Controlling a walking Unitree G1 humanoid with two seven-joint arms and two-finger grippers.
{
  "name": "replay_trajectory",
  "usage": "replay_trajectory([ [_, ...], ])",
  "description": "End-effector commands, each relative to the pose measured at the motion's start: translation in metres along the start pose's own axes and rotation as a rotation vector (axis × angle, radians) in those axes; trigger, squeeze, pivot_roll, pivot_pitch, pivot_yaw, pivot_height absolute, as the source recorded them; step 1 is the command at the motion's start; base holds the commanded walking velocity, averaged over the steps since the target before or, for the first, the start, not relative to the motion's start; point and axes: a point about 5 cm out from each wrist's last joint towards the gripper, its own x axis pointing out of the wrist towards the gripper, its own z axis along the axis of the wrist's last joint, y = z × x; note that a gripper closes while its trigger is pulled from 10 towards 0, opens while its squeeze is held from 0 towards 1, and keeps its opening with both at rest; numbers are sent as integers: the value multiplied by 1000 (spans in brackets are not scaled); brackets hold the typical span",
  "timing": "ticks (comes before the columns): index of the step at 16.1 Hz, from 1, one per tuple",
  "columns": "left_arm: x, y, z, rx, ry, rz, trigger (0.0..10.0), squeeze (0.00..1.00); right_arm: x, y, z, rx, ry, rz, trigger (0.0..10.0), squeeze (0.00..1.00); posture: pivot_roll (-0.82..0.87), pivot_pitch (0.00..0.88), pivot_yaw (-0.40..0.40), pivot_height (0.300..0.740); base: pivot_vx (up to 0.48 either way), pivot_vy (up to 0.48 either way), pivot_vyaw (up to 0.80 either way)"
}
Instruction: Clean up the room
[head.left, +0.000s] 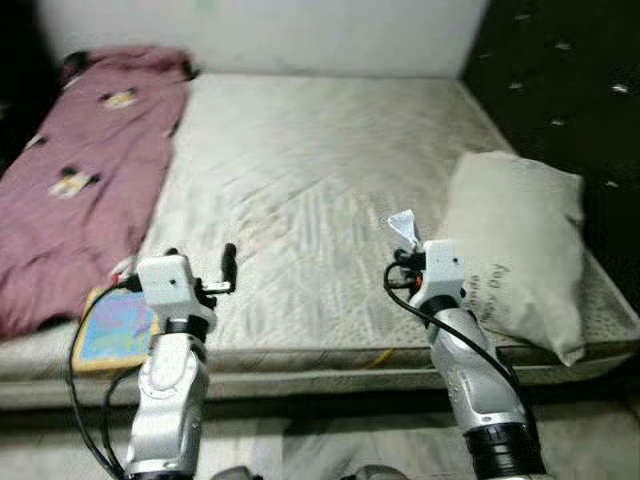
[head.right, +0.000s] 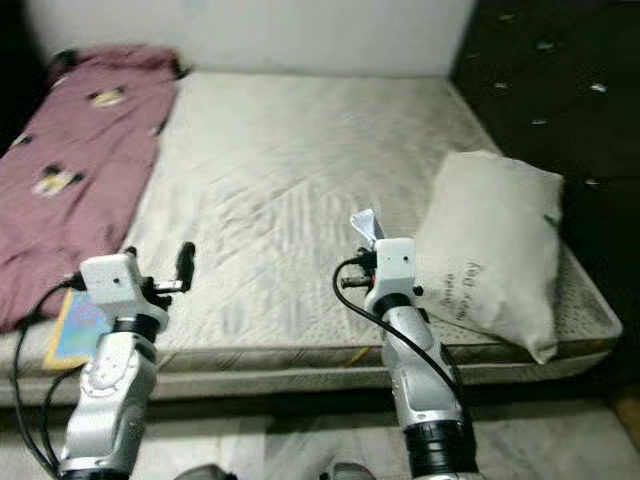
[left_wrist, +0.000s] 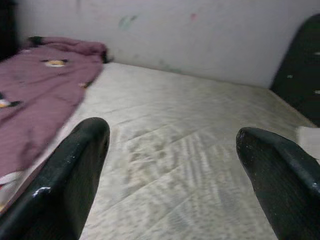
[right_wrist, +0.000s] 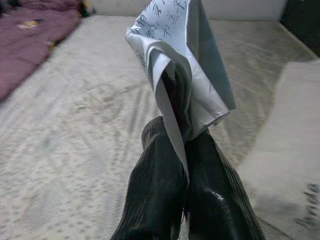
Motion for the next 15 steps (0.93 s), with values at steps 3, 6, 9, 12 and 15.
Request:
replay_trajectory([
  [3, 0, 1, 3, -1, -12, -14, 10000, 0, 2, 1, 6, -1, -21, 1, 10000, 0, -43, 0, -34, 740, 344, 0, 0],
  [6, 0, 1, 2, 15, -5, -3, 10000, 0, 2, 1, 6, 1, -19, -2, 10000, 0, -43, 0, -34, 740, 211, 0, 0],
  [9, 1, 3, -2, 35, 21, 36, 10000, 0, 2, 1, 6, 4, -16, -6, 10000, 0, -43, 0, -33, 740, 0, 0, 0],
  [12, 2, 3, -1, 21, 15, 27, 10000, 0, 3, 1, 5, 4, -7, -8, 10000, 0, -42, 0, -33, 740, 0, 0, -421],
  [15, 2, 2, -1, 18, 14, 18, 10000, 0, 3, 1, 5, 5, -9, -6, 10000, 0, -42, 0, -32, 740, 0, 405, 0],
])
